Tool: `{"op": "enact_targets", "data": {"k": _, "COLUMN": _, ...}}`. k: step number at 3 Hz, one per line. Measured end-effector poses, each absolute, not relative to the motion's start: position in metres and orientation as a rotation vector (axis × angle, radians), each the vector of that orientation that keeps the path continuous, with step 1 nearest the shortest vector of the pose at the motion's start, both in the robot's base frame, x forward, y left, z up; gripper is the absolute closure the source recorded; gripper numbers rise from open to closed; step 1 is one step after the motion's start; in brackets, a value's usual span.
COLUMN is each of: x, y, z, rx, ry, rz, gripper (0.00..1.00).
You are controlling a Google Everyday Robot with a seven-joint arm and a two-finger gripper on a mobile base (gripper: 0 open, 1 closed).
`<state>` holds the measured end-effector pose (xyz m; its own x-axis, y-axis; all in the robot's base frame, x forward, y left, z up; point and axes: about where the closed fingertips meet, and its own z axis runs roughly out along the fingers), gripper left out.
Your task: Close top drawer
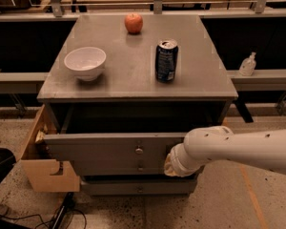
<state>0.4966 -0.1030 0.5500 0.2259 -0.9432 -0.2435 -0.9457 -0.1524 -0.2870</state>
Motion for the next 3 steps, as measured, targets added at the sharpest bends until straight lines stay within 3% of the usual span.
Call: {"op": "enact_targets", "data": {"k": 3, "x": 0.537, "y": -0.101, "z": 0.552, "rx": -2.143, "ry": 1.715, "rz": -0.027, "gripper": 1.00}}
